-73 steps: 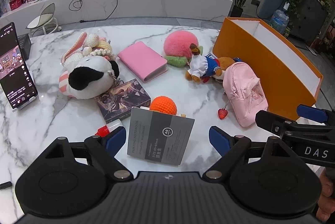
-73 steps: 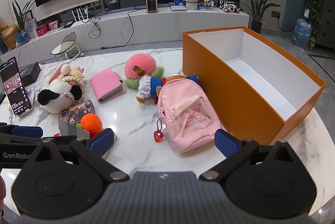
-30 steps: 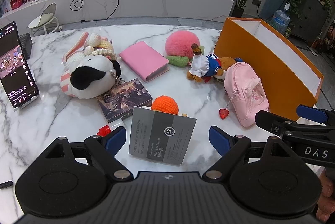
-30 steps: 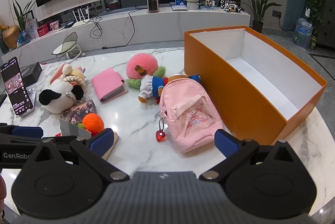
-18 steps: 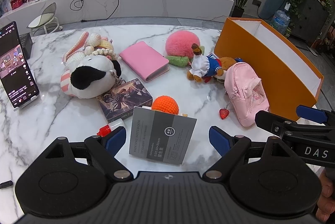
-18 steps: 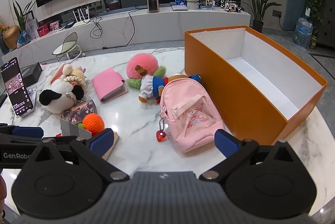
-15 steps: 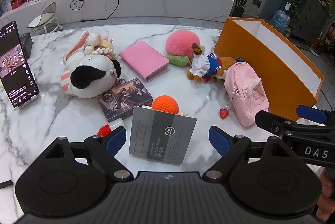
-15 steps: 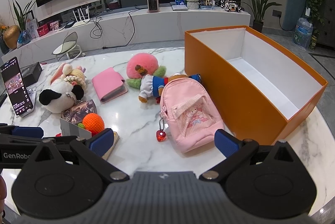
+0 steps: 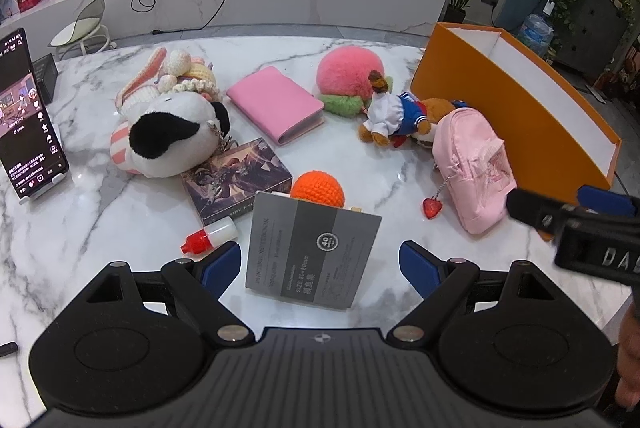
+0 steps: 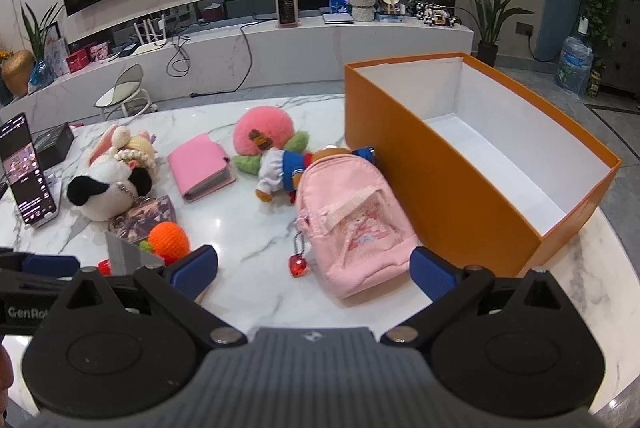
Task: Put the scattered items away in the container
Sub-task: 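Lift the grey notebook card with the left tool while the right tool approaches the orange crochet ball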
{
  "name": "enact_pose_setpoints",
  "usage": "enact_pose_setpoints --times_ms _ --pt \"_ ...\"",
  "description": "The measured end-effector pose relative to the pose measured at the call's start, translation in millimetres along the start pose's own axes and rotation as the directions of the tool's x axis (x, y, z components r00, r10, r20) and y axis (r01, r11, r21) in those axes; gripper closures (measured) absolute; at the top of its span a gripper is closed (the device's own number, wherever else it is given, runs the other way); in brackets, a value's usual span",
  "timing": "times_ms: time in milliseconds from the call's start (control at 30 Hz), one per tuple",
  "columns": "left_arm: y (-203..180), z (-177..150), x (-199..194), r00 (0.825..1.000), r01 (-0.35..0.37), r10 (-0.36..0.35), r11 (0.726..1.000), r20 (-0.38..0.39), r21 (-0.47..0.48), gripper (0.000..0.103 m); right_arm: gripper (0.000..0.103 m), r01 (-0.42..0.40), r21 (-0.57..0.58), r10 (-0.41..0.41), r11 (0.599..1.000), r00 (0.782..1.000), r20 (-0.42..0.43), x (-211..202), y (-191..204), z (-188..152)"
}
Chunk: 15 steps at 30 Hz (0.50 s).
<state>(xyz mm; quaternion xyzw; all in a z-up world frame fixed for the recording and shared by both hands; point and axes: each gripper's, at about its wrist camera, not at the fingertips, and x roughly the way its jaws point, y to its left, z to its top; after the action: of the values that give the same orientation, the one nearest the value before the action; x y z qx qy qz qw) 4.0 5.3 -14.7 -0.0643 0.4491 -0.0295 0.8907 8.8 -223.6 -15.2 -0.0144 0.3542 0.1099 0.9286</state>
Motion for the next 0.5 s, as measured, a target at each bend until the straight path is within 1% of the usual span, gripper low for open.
enact_pose_setpoints --times_ms 100,167,233,400,500 --pt "3 -2 5 1.000 0.000 0.000 1.000 -0.008 -0.002 0.001 0.000 0.015 0.002 -0.016 1.000 1.000 0.007 5 -5 1" --pt "4 -3 9 1.000 0.018 -0.018 1.000 -0.013 0.000 0.001 0.000 0.026 0.007 -0.026 1.000 1.000 -0.002 10 -9 1" --pt "4 -4 13 1.000 0.027 -0.027 1.000 -0.016 0.007 0.001 0.000 0.021 0.023 -0.021 1.000 1.000 -0.016 14 -12 2" --pt "2 -8 24 0.999 0.043 -0.042 0.998 -0.021 0.038 0.001 0.000 0.016 0.015 -0.016 1.000 1.000 -0.014 20 -13 4" --pt "0 -12 36 0.999 0.019 -0.017 0.998 -0.031 0.067 0.001 0.000 0.019 0.022 -0.019 1.000 1.000 -0.015 25 -16 5"
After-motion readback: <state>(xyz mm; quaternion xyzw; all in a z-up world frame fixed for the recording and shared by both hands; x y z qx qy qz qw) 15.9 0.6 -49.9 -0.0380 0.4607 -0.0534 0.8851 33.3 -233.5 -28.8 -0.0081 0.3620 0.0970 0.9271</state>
